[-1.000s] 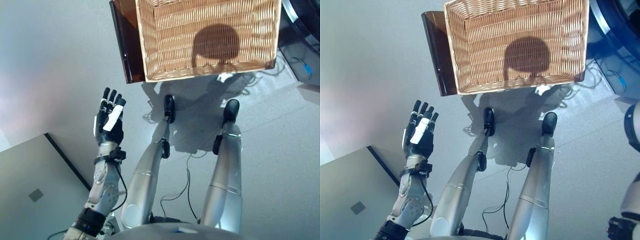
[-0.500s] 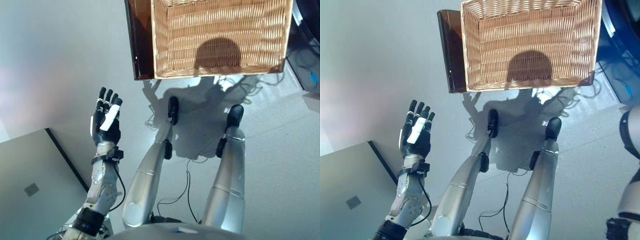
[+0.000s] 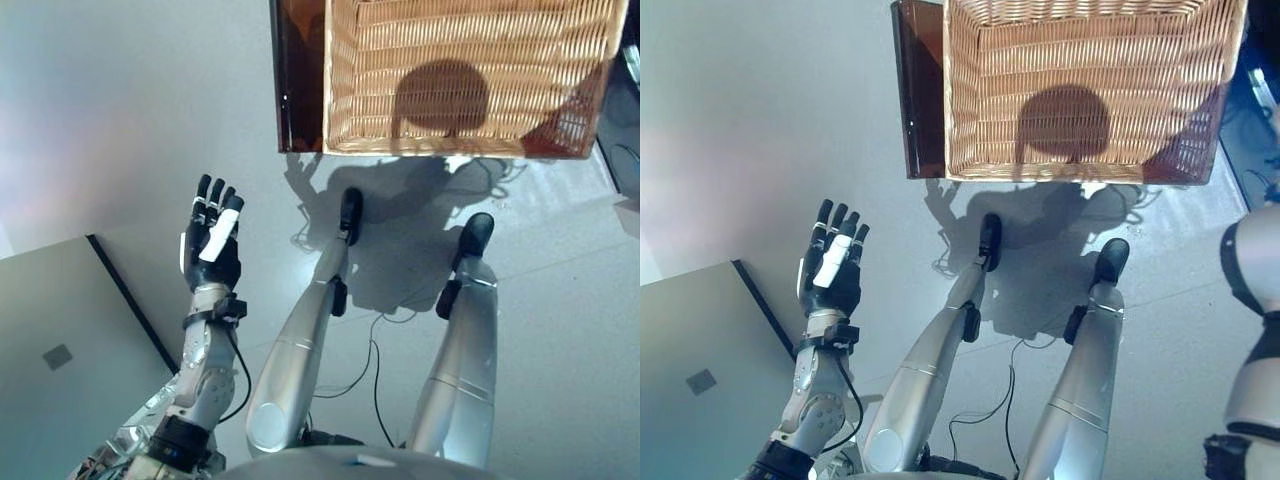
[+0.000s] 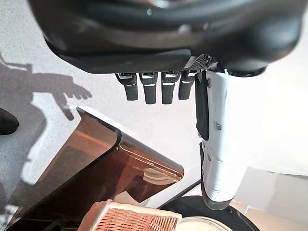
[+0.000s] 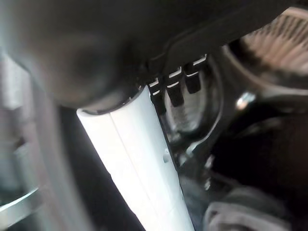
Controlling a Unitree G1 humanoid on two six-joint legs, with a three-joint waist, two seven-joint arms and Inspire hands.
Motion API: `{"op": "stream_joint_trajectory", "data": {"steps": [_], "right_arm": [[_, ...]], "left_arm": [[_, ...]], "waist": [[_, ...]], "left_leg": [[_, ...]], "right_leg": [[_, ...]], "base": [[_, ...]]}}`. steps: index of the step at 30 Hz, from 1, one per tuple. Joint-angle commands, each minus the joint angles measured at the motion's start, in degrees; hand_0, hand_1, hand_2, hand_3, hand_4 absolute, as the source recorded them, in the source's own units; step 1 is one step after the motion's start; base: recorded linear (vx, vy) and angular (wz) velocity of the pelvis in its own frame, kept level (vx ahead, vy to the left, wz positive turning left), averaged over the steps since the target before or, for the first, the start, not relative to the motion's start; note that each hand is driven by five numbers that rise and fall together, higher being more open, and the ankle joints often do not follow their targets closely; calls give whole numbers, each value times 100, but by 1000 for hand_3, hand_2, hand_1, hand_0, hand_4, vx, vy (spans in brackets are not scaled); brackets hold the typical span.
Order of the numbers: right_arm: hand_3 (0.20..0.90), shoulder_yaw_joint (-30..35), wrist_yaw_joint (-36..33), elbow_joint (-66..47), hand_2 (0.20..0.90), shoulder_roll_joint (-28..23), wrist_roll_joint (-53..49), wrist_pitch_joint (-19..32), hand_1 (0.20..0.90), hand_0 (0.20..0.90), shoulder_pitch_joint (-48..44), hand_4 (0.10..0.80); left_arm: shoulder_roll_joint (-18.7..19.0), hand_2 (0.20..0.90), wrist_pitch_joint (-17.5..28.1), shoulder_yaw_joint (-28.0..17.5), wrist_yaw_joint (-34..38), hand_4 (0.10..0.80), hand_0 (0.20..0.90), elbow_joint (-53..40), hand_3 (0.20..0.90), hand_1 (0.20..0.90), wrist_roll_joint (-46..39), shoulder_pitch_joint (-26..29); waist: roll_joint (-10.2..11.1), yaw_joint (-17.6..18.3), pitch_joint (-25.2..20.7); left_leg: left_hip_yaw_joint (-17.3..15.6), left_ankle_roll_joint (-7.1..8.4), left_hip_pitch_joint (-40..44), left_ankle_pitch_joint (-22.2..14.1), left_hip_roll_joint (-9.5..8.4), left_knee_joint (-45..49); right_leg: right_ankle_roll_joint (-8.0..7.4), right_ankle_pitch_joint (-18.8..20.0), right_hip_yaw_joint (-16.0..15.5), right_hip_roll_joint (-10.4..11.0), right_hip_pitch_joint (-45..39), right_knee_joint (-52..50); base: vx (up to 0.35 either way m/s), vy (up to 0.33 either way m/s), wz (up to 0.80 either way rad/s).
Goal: Pick up the clothes and place them into the washing machine
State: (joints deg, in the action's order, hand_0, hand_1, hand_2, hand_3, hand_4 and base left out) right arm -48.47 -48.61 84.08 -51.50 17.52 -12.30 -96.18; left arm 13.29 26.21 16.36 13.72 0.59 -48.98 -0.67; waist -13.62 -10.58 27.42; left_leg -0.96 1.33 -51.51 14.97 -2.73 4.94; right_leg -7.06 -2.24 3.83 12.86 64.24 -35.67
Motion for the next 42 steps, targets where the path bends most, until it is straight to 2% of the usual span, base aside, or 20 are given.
{"op": "stream_joint_trajectory", "data": {"steps": [1, 13, 22, 27, 33, 42], "right_arm": [[900, -263, -321, -389, 900, -289, 91, 73, 900, 900, -113, 800], [900, 1015, -493, -787, 900, 477, -60, 173, 900, 900, 1189, 800], [900, 2051, -455, -1257, 900, 1121, -120, 296, 900, 900, 2466, 800], [900, 2321, -350, -1558, 900, 1461, 60, 350, 900, 900, 3071, 800], [900, 2578, -291, -1647, 900, 1739, 81, 466, 900, 900, 3716, 800], [900, 2829, -93, -1903, 900, 2408, 320, 660, 900, 900, 4980, 800]], "left_arm": [[258, 900, 555, -417, 34, 800, 900, -294, 900, 900, 113, 186], [141, 900, 536, -543, 175, 800, 900, -34, 900, 900, 130, 242], [51, 900, 398, -588, 99, 800, 900, 587, 900, 900, 65, 140], [3, 900, 314, -688, -15, 800, 900, 995, 900, 900, -35, 87], [-22, 900, 228, -677, -100, 800, 900, 1272, 900, 900, 9, -10], [-25, 900, 0, -959, -101, 800, 900, 2116, 900, 900, 295, -171]], "waist": [[-280, -95, 237], [-147, 44, 237], [-15, 225, 237], [106, 281, 237], [192, 338, 100], [542, 334, -343]], "left_leg": [[-288, 408, -224, -237, -169, 207], [-321, 337, 85, -331, -173, 251], [-395, 228, 1060, -558, -147, 309], [-439, 142, 1678, -738, -95, 356], [-387, 80, 2223, -833, -44, 350], [-271, 28, 3131, -1030, 111, 274]], "right_leg": [[295, -138, -198, -297, -313, 497], [278, -83, -197, -343, -750, 657], [223, -22, -298, -307, -1927, 998], [142, 70, -370, -267, -2675, 1306], [124, 81, -475, -243, -3309, 1466], [67, 59, -767, -288, -4413, 1911]], "base": [[0, 0, 0], [9, 15, -1], [30, 18, -9], [54, 7, -17], [58, -12, -8], [92, -40, 5]]}}
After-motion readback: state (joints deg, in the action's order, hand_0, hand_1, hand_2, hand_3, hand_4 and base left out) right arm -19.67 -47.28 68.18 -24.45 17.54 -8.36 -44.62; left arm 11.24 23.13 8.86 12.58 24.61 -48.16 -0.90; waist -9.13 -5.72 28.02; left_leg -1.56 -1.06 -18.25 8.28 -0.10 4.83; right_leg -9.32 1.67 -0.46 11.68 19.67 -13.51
